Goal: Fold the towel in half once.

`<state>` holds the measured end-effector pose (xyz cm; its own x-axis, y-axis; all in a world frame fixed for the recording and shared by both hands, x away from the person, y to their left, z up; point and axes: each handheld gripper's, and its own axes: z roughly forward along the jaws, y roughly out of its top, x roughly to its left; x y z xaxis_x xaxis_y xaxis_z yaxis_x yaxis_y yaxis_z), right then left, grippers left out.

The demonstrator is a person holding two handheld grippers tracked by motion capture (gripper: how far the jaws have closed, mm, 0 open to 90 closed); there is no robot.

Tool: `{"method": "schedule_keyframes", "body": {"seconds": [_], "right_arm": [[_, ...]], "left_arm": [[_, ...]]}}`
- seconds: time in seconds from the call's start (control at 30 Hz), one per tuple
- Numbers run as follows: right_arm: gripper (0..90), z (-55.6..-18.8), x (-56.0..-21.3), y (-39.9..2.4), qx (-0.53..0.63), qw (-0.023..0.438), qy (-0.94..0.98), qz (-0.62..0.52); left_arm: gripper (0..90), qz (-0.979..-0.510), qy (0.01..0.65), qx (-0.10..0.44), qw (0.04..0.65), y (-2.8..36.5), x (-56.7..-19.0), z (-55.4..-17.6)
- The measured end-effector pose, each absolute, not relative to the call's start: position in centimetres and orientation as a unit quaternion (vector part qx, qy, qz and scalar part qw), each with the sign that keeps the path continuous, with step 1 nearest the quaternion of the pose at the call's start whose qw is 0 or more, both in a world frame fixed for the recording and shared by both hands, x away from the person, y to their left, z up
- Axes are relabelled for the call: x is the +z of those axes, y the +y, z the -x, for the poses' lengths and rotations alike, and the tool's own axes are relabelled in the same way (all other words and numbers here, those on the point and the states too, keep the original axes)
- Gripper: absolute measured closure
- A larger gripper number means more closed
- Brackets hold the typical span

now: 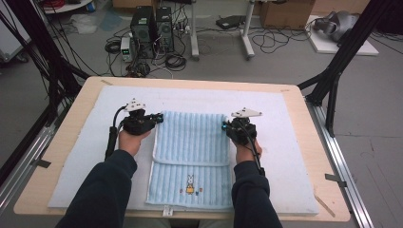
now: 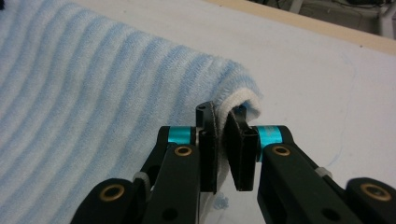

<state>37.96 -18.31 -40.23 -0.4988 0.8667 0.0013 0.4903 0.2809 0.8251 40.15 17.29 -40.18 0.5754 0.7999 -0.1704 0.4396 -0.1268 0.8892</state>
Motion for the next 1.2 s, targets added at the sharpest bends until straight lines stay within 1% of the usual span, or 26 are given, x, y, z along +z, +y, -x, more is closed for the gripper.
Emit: {"method": "schedule_keyframes", "body": {"seconds": [0.1, 0.17, 0.3, 0.43, 0.5, 0.53, 0.57, 0.6, 0.63, 0.7, 0.77, 0.8, 0.83, 0.9, 1.0, 1.13, 1.2], "right_arm": [[83.5, -38.9, -40.0, -18.2, 0.405, 0.238, 0.762, -0.445], [82.6, -39.7, -40.0, -18.2, 0.405, 0.233, 0.762, -0.448], [81.5, -41.1, -41.0, -18.4, 0.400, 0.219, 0.762, -0.459], [81.4, -41.7, -42.0, -18.2, 0.382, 0.217, 0.771, -0.462], [78.1, -41.7, -42.1, -18.2, 0.384, 0.214, 0.768, -0.466], [72.2, -41.7, -42.1, -18.2, 0.383, 0.213, 0.766, -0.471], [62.8, -41.6, -42.0, -18.3, 0.382, 0.214, 0.763, -0.476], [57.5, -41.5, -41.9, -18.4, 0.383, 0.214, 0.760, -0.480], [53.9, -41.4, -41.8, -18.4, 0.384, 0.216, 0.756, -0.483], [46.2, -41.0, -41.5, -18.6, 0.390, 0.216, 0.752, -0.485], [43.4, -40.6, -41.2, -18.7, 0.395, 0.213, 0.756, -0.477], [40.5, -40.4, -41.1, -18.7, 0.396, 0.213, 0.759, -0.472], [39.0, -40.2, -41.0, -18.7, 0.398, 0.208, 0.761, -0.469], [35.5, -39.6, -40.8, -18.8, 0.396, 0.214, 0.763, -0.465], [29.4, -38.6, -40.5, -19.1, 0.397, 0.216, 0.765, -0.459], [23.6, -37.3, -40.2, -19.4, 0.402, 0.220, 0.768, -0.448], [21.1, -36.5, -40.0, -19.6, 0.404, 0.223, 0.770, -0.442]], "left_arm": [[85.5, -0.729, 0.424, 0.186, 0.504, 17.2, -39.9, -40.9], [85.5, -0.727, 0.426, 0.188, 0.505, 17.2, -40.0, -41.3], [85.3, -0.731, 0.433, 0.178, 0.496, 17.1, -41.0, -42.0], [85.2, -0.732, 0.437, 0.177, 0.491, 16.8, -41.6, -42.3], [83.4, -0.737, 0.446, 0.169, 0.480, 16.8, -41.9, -42.3], [76.4, -0.734, 0.459, 0.165, 0.473, 16.9, -41.9, -42.4], [63.8, -0.726, 0.477, 0.155, 0.470, 17.0, -42.0, -42.4], [56.2, -0.720, 0.488, 0.142, 0.472, 17.2, -42.0, -42.4], [52.0, -0.719, 0.491, 0.141, 0.472, 17.3, -42.0, -42.2], [47.1, -0.718, 0.497, 0.132, 0.469, 17.5, -41.9, -41.9], [44.5, -0.714, 0.496, 0.122, 0.480, 17.8, -41.7, -41.3], [42.1, -0.712, 0.495, 0.122, 0.483, 17.8, -41.6, -41.1], [38.4, -0.709, 0.495, 0.121, 0.488, 18.0, -41.5, -40.8], [31.0, -0.707, 0.492, 0.115, 0.495, 18.1, -41.2, -40.2], [21.7, -0.713, 0.479, 0.110, 0.500, 18.1, -41.0, -39.3], [20.8, -0.724, 0.463, 0.114, 0.499, 18.0, -41.0, -38.0], [22.2, -0.729, 0.453, 0.133, 0.495, 18.0, -40.9, -37.3]]}}
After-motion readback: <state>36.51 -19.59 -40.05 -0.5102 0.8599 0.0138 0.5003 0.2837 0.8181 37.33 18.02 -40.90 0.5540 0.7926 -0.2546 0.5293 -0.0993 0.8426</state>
